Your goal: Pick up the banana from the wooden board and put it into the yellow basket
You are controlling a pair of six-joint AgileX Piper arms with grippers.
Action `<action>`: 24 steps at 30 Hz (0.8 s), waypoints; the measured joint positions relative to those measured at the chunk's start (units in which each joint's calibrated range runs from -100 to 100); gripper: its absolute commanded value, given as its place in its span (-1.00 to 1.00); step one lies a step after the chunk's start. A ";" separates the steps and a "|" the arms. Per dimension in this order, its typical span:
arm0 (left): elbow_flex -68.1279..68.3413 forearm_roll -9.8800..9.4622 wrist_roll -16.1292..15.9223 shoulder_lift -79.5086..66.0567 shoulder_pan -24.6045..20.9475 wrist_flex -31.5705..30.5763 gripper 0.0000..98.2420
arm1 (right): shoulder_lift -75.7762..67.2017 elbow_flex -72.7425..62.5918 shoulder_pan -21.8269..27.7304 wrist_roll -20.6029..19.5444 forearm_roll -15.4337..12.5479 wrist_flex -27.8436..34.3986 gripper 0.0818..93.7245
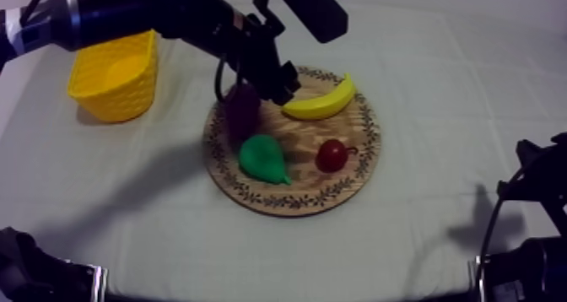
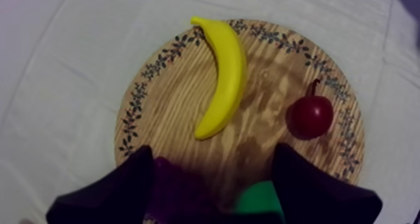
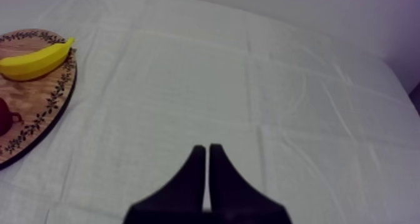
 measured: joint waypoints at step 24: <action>-19.19 1.25 0.63 18.69 0.59 11.67 0.40 | 0.00 0.00 0.00 -0.02 0.00 0.11 -0.99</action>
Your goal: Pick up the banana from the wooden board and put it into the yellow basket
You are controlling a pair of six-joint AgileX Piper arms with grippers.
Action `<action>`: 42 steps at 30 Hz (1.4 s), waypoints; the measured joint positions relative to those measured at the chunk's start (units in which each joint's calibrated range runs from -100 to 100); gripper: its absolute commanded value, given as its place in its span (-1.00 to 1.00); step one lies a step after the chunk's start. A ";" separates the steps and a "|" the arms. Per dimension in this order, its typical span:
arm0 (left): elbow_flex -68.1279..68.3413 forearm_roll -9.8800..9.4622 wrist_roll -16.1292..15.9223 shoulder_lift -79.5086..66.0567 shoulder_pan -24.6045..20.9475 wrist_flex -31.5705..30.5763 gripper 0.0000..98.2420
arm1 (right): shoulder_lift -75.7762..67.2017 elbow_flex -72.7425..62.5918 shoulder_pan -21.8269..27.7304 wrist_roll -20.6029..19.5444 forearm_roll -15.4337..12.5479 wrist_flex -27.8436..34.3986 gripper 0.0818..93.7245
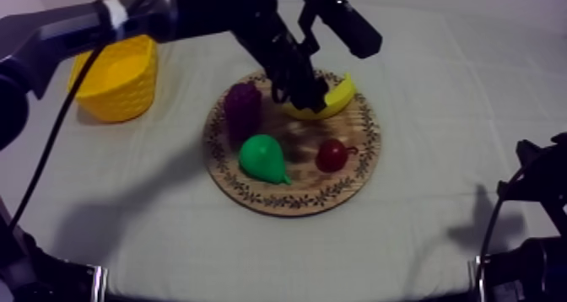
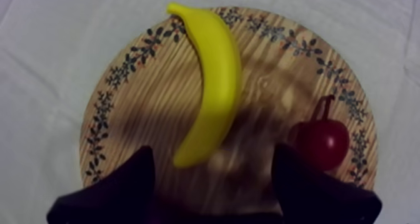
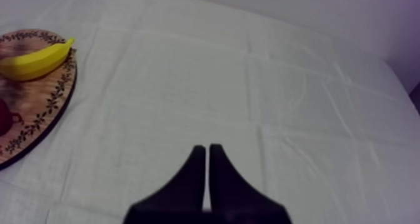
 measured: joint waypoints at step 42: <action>-41.73 -9.24 7.53 29.85 2.64 32.82 -0.31 | 0.00 0.00 0.00 0.00 0.00 -0.16 -0.99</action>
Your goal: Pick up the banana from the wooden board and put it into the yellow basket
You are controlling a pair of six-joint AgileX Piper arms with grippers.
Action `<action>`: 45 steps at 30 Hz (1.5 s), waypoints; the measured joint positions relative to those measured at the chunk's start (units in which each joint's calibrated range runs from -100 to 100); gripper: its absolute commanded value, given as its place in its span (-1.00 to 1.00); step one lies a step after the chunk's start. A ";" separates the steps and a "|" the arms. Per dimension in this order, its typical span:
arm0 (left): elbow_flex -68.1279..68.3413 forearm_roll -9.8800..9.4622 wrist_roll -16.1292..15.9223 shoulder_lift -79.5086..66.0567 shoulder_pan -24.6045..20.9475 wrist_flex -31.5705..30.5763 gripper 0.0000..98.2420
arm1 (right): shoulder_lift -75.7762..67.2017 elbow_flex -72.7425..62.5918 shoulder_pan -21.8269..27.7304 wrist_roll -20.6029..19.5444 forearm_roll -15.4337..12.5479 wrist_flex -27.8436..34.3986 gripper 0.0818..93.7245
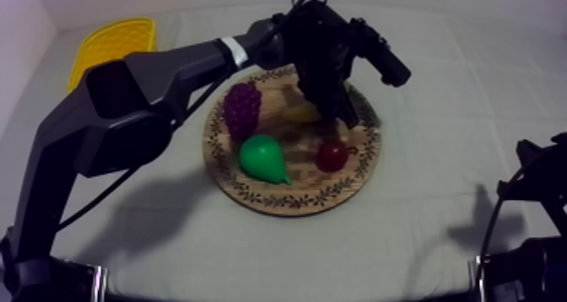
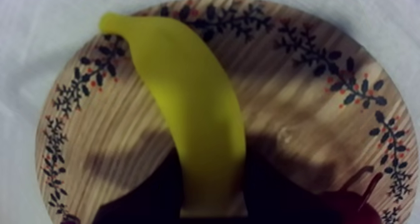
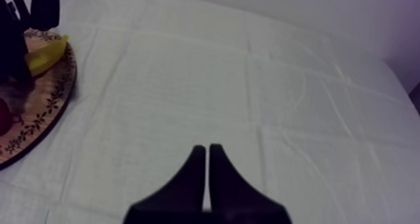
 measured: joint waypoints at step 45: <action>42.67 -11.12 3.55 -37.95 -27.12 -5.49 -0.34 | 0.00 0.00 0.00 -0.01 0.00 0.00 -0.99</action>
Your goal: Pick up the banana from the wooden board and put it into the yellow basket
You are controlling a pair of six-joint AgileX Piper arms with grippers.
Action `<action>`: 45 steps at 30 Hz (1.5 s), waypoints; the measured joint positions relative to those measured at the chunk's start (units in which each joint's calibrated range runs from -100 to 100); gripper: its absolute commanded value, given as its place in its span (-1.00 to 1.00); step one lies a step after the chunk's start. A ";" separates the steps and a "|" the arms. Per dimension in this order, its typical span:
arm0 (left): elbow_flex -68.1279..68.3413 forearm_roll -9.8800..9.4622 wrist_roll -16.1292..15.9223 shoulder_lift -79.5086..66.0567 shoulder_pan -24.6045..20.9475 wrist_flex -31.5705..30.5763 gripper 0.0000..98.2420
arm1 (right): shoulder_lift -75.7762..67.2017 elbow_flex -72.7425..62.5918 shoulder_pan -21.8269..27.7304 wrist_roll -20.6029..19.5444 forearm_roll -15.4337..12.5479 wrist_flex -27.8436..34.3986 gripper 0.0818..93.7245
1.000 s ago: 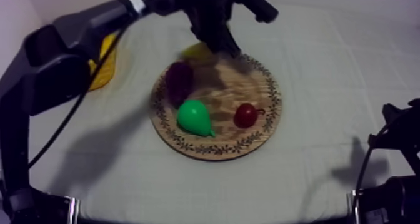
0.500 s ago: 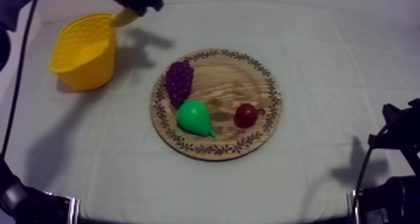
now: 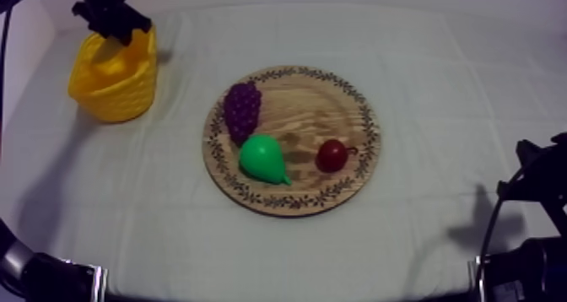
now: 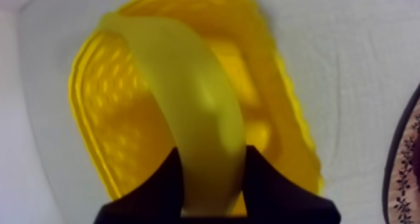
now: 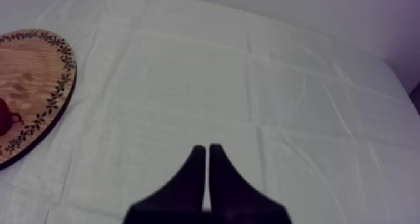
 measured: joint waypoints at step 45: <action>17.48 4.89 1.09 -7.41 -3.70 -27.98 -0.93 | 0.00 0.00 0.00 0.00 0.00 0.01 -0.99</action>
